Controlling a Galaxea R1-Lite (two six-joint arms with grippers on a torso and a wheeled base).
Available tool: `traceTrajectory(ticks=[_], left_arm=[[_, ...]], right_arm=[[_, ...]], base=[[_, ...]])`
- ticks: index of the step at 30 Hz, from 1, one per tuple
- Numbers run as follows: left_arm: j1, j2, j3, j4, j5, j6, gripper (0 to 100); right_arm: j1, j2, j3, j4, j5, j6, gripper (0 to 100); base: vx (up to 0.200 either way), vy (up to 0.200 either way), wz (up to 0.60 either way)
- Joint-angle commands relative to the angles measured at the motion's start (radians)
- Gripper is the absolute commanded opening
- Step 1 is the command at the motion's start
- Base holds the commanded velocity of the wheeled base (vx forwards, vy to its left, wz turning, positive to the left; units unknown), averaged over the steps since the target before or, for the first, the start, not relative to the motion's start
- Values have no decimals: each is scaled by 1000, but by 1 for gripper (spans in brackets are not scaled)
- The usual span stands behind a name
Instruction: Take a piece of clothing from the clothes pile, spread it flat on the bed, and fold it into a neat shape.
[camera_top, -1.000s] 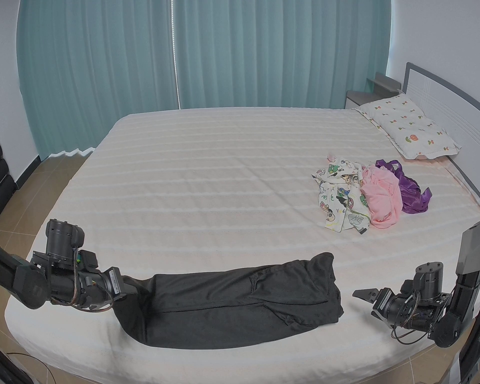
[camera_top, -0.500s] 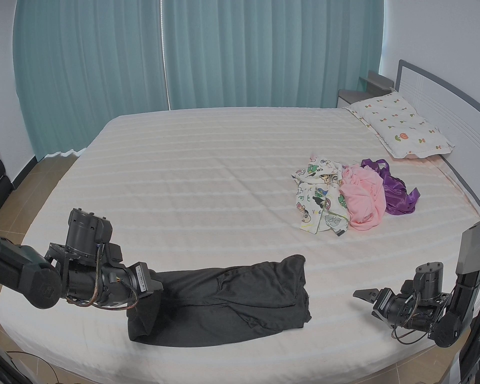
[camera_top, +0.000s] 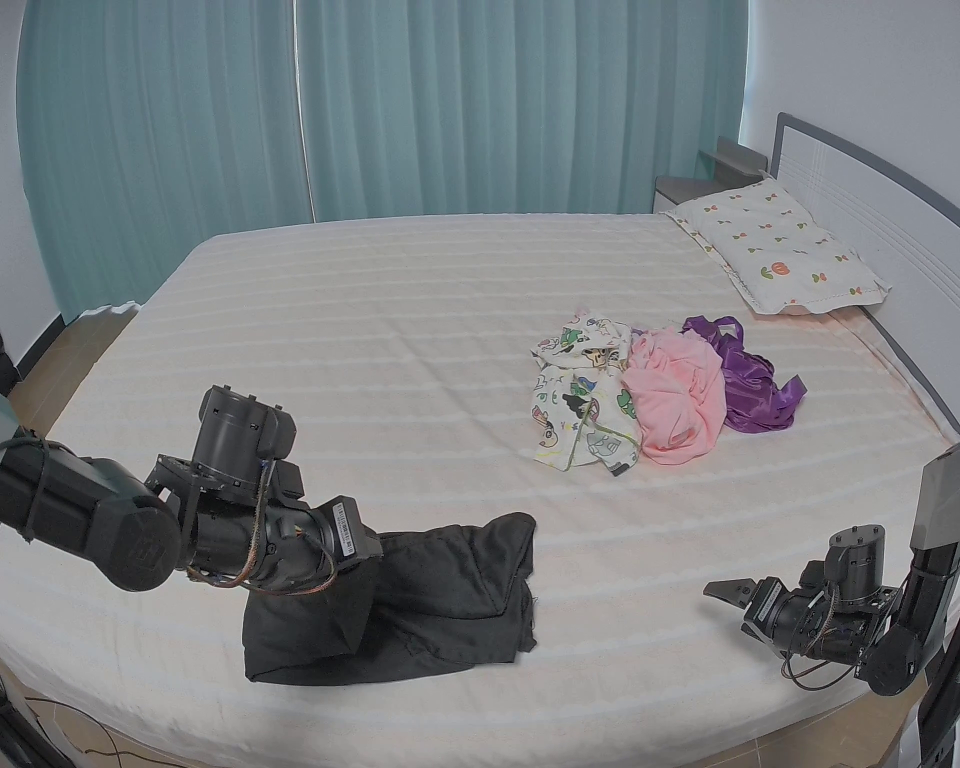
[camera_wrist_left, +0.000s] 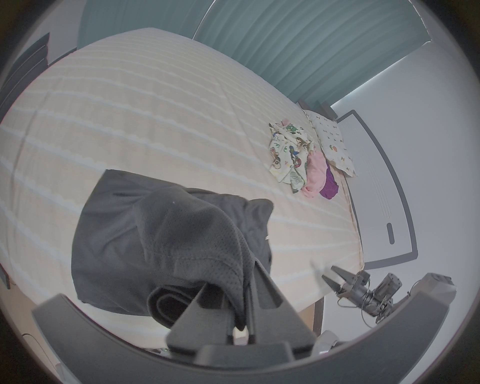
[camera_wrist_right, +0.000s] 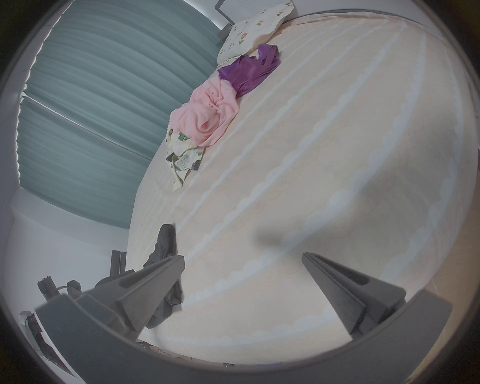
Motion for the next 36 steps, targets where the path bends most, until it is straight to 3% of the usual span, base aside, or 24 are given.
traceTrajectory(ticks=[1,4,20,21,31,36], left_arm=[[-24,71,-73,-1,13,-31,0],[-36,99,-111,1,14,-68,0],[-113,225,-239,10,13,-71,0],[-115,229,-242,7,13,-71,100],[-127,226,-260,10,31,-79,100],[-102,139,-253,16,28,-143,100]], right_arm=[[1,3,16,-1,2,0,100],[3,3,16,-1,2,0,100],[15,11,16,-1,0,-1,100],[15,11,16,-1,0,-1,100],[15,11,16,-1,0,0,100],[15,10,16,-1,0,0,100]], base=[[0,0,0],[0,0,0],[0,0,0],[0,0,0],[0,0,0],[0,0,0]])
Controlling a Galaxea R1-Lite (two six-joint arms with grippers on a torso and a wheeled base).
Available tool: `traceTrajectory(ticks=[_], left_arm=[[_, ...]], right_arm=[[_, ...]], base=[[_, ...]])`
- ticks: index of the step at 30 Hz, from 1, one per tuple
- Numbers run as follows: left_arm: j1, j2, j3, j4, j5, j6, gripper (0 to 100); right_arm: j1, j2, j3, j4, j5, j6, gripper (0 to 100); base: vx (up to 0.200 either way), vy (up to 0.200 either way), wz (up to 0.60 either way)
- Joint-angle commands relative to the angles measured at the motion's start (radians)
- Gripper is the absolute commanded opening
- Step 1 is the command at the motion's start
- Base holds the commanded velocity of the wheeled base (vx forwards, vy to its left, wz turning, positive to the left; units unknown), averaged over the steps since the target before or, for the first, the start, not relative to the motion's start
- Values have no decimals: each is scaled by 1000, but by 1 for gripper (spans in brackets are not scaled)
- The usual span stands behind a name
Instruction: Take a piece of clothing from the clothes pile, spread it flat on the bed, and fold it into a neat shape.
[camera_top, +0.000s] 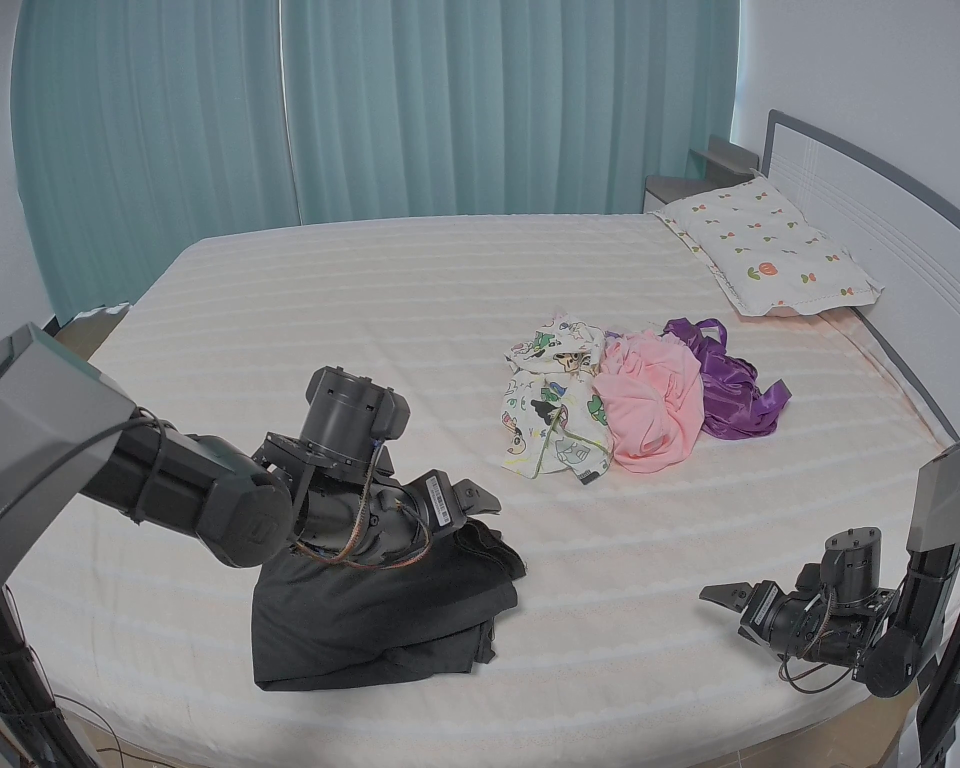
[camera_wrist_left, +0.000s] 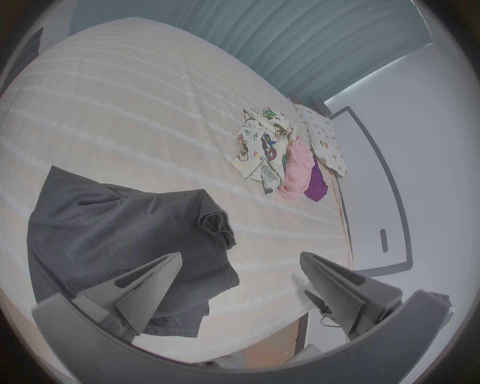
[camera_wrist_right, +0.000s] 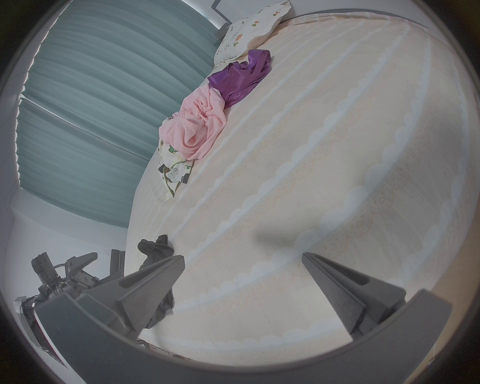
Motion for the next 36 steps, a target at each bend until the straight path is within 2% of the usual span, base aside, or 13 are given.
traceTrajectory(ticks=[1,6,8,9,16,20,26,31,36], left_arm=[[34,-94,23,8,-2,-33,100],[138,-164,116,9,-19,-36,100],[144,-167,124,9,-19,-36,100],[167,-183,173,3,-17,-38,100],[158,-273,300,-32,-23,-35,100],[158,-354,415,-106,-71,-24,100],[163,-374,534,-173,-68,56,100],[169,-385,589,-249,-83,47,100],[161,-410,704,-285,-95,82,100]], right_arm=[[1,-1,16,0,0,0,100],[2,-2,16,0,0,2,100],[2,-2,16,0,0,2,100],[2,-1,16,0,0,3,100],[2,-1,16,1,2,5,100],[4,-1,16,1,2,18,100],[18,1,16,3,0,25,100],[22,-2,16,3,0,26,100],[22,-2,16,3,0,26,100]], base=[[0,0,0],[0,0,0],[0,0,0],[0,0,0],[0,0,0],[0,0,0],[0,0,0],[0,0,0],[0,0,0]])
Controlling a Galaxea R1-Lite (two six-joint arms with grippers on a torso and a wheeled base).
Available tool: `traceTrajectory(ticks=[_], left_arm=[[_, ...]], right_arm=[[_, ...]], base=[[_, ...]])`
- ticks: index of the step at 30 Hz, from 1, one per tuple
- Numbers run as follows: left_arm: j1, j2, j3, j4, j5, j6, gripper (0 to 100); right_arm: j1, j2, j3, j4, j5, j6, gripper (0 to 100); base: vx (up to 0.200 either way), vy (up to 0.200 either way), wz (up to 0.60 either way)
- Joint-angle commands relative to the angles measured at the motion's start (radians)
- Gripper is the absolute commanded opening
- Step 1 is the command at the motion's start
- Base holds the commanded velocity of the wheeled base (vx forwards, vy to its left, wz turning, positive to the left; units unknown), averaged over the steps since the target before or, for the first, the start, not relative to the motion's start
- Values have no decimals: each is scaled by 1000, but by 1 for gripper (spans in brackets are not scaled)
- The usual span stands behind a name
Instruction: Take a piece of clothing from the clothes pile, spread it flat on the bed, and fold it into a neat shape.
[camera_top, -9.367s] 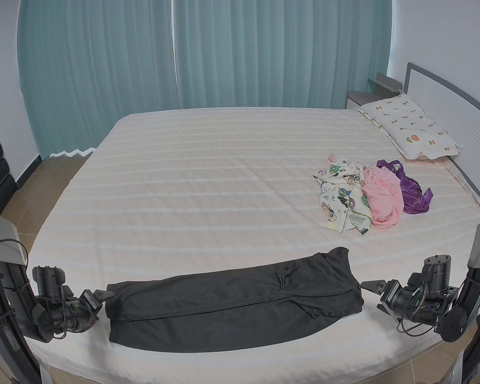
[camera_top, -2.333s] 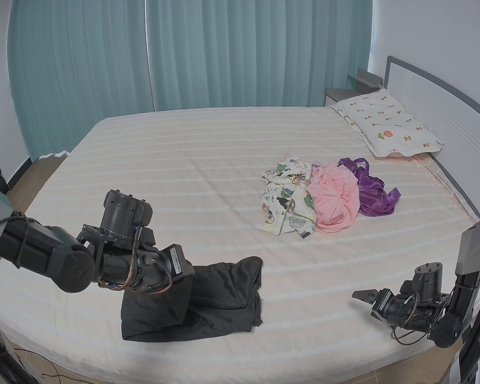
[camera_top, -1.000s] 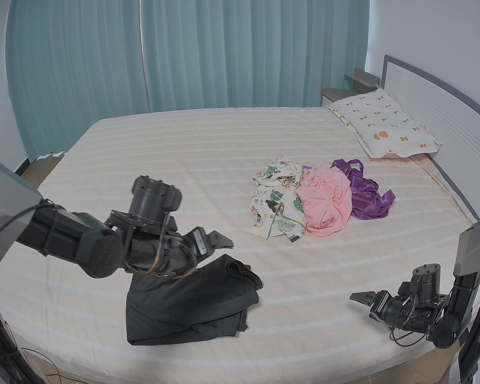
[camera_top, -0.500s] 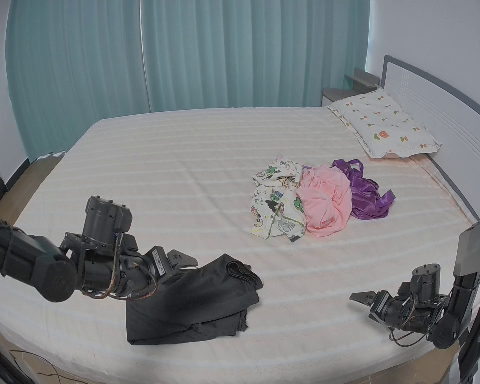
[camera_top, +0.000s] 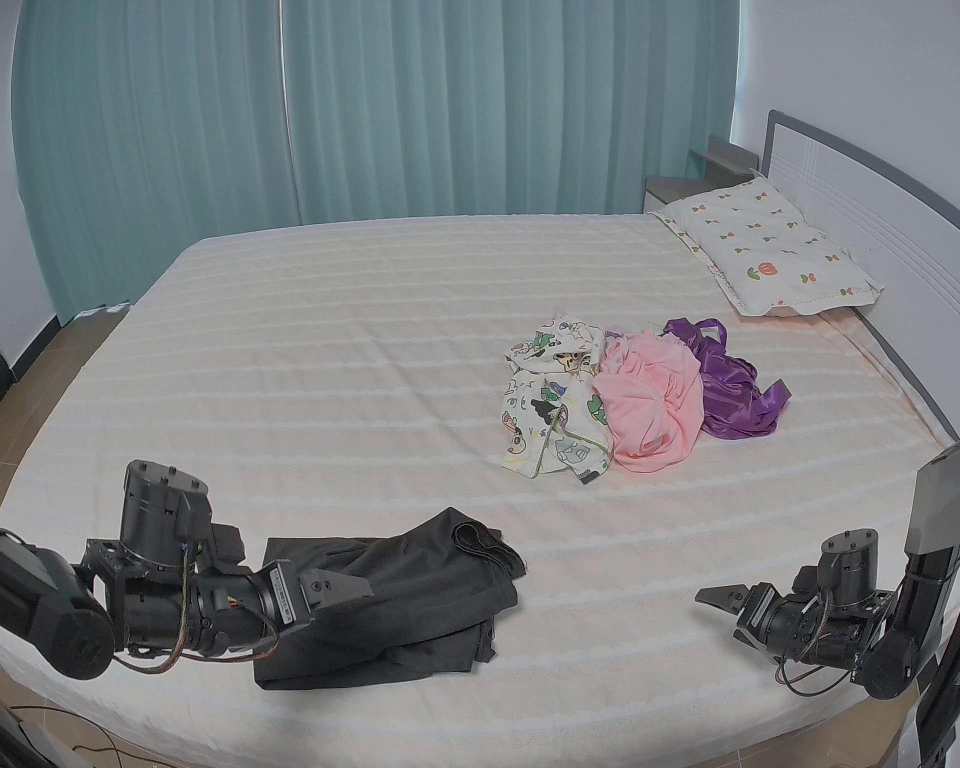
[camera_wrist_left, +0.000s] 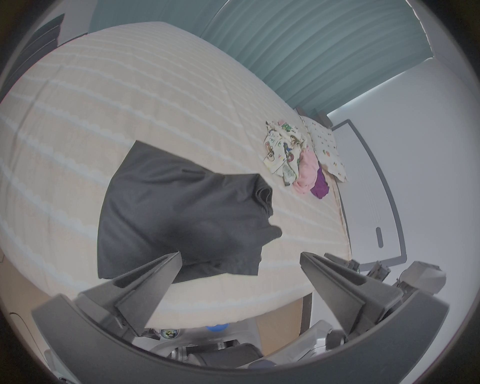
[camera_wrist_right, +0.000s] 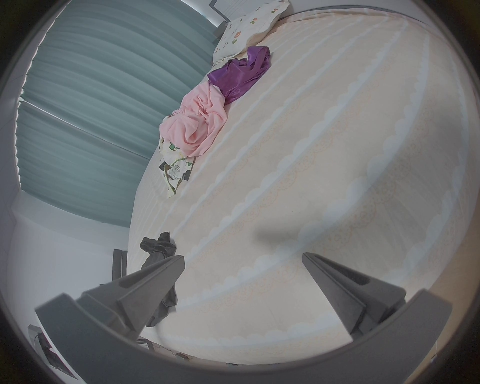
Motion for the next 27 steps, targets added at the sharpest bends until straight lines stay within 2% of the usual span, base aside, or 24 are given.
traceTrajectory(ticks=[1,4,8,19,27], left_arm=[[-4,-30,76,-20,-6,23,100],[5,-22,91,-40,-30,47,100],[36,-27,101,-43,-142,6,100],[72,24,94,-43,-142,5,100],[137,47,102,-44,-154,5,100]], right_arm=[[2,-2,16,-1,0,0,100],[7,-4,16,-1,0,10,100],[25,-2,16,-1,-6,20,100],[39,1,16,-1,-18,25,100],[54,-5,15,-7,-18,23,100]], base=[[0,0,0],[0,0,0],[0,0,0],[0,0,0],[0,200,0]])
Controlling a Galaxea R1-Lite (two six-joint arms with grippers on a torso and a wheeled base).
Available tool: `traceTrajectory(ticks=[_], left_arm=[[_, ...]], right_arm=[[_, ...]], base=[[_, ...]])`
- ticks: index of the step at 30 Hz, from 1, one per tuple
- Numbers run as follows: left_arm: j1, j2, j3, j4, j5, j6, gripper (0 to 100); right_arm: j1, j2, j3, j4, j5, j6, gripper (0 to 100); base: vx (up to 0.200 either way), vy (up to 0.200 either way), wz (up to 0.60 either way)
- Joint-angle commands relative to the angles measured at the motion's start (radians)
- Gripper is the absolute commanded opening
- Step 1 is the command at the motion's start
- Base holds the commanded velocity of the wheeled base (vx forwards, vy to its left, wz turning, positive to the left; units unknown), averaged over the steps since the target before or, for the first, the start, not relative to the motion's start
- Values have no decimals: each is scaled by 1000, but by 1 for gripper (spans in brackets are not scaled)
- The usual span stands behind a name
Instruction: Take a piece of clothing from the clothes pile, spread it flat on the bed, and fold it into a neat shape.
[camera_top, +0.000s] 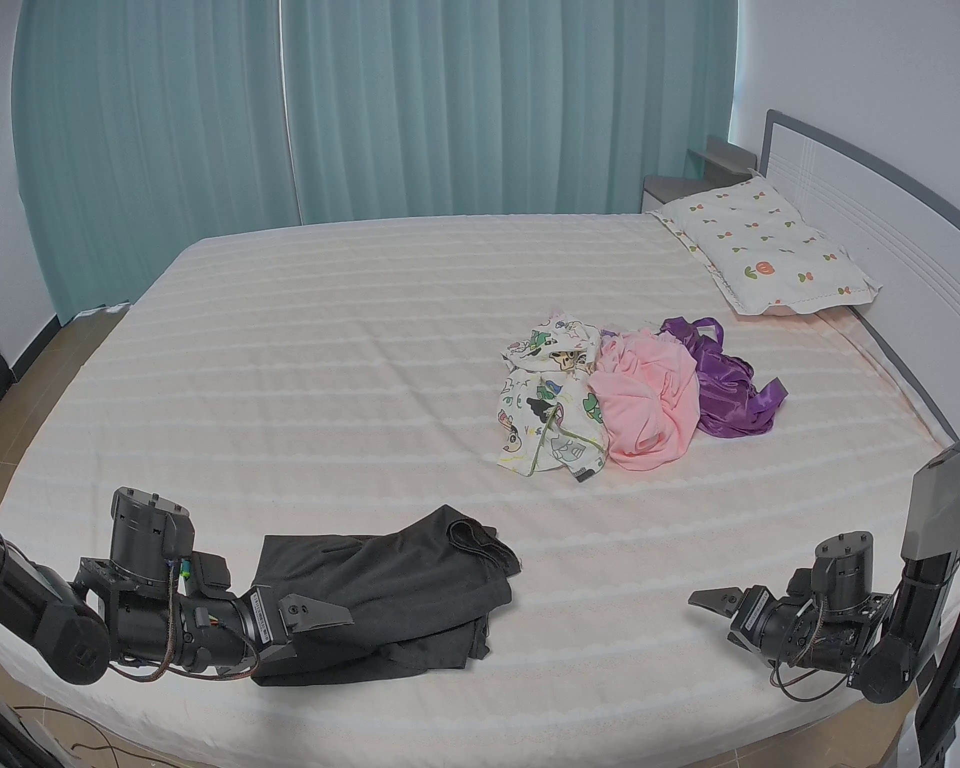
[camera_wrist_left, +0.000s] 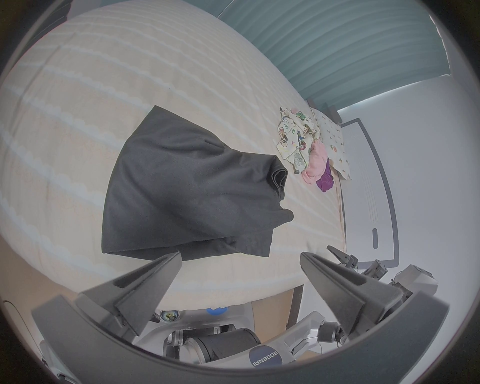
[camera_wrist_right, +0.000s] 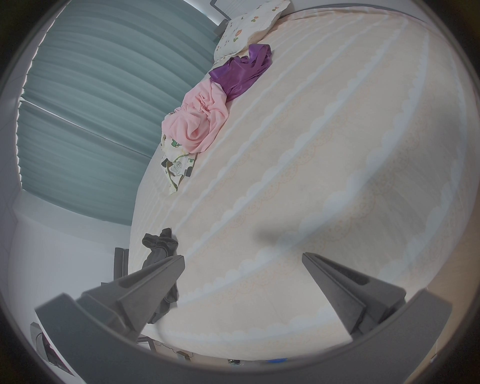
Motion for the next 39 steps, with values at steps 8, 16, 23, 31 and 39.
traceTrajectory(ticks=[8,16,23,31,39], left_arm=[[68,11,1,4,-4,-10,100],[101,16,0,4,-57,-25,100],[111,43,-4,-2,-61,-24,100],[111,76,-10,-2,-60,-22,100],[107,89,-11,-4,-60,-22,100]], right_arm=[[73,54,-15,-121,-3,-8,100],[168,114,-142,-118,-4,-11,100],[190,146,-192,-89,-3,-5,100],[94,160,-192,-90,-20,3,100],[91,209,-242,-90,-23,49,100]], base=[[0,200,0],[0,200,0],[0,200,0],[0,50,0],[0,0,0]])
